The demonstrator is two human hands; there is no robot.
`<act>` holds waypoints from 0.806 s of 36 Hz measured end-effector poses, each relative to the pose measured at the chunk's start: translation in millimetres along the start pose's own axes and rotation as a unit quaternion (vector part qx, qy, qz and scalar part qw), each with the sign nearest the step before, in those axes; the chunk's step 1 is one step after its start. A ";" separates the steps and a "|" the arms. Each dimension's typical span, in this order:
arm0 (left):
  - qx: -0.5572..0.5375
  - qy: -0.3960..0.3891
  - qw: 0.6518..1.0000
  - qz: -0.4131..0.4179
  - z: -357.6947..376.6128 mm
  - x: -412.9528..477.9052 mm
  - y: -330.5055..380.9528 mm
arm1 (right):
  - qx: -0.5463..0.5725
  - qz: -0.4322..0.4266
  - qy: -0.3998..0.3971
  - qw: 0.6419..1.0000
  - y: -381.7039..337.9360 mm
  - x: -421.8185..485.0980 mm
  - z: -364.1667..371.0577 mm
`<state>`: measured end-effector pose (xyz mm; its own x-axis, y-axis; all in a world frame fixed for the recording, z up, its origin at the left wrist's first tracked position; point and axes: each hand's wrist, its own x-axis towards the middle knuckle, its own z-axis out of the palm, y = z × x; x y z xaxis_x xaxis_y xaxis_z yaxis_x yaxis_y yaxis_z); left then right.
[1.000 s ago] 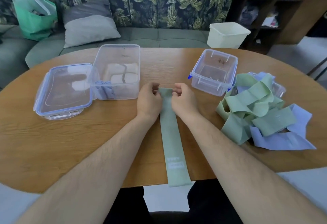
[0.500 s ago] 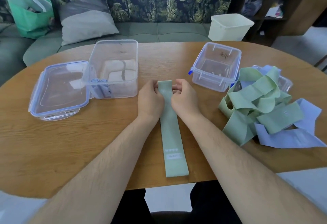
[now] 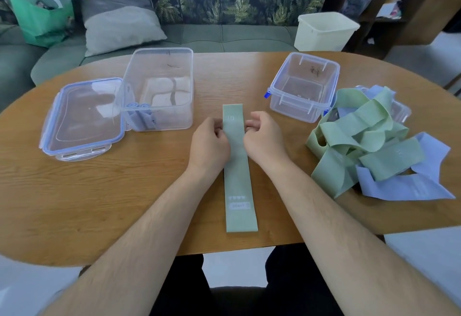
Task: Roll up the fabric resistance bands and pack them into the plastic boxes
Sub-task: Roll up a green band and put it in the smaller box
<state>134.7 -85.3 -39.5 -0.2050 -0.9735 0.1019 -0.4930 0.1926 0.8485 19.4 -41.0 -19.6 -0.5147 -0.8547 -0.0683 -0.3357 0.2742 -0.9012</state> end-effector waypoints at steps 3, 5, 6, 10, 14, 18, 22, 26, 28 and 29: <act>0.014 -0.034 0.999 -0.003 -3.5 -9.3 0.5 | 0.001 -0.006 -0.020 1.000 1.6 -11.1 -1.0; 0.024 -0.053 0.998 -0.011 -6.9 -10.9 4.2 | 0.009 -0.005 -0.019 1.000 1.9 -17.9 -1.2; 0.025 -0.055 0.998 -0.014 -9.3 -11.4 5.9 | 0.012 -0.003 -0.013 1.000 2.5 -21.0 -1.5; 0.035 -0.061 0.997 -0.027 -16.5 -22.2 5.2 | 0.010 0.007 0.001 1.000 5.1 -37.3 -4.6; 0.032 -0.087 0.995 -0.032 -19.7 -33.3 4.5 | 0.016 -0.002 -0.031 0.999 4.2 -51.8 -0.9; 0.008 -0.085 0.995 -0.041 -25.6 -31.8 10.6 | 0.041 0.000 -0.025 0.999 2.3 -54.9 -2.4; 0.012 -0.081 0.996 -0.036 -28.3 -42.3 8.8 | 0.021 -0.001 -0.010 1.000 5.7 -63.4 -5.3; 0.023 -0.107 0.994 -0.017 -28.0 -54.1 6.6 | 0.014 0.006 -0.037 0.999 9.7 -69.8 -2.9; 0.022 -0.109 0.994 -0.016 -29.5 -53.6 6.5 | 0.019 0.007 -0.022 1.000 8.3 -72.4 -4.4; 0.020 -0.106 0.994 -0.018 -30.4 -53.0 5.8 | 0.019 0.007 -0.007 1.000 7.4 -73.4 -5.8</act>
<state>168.4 -36.4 -24.2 -0.3583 -0.9326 -0.0446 -0.5365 0.1666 0.8273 50.2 26.3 -18.7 -0.5079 -0.8571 -0.0864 -0.2976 0.2687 -0.9161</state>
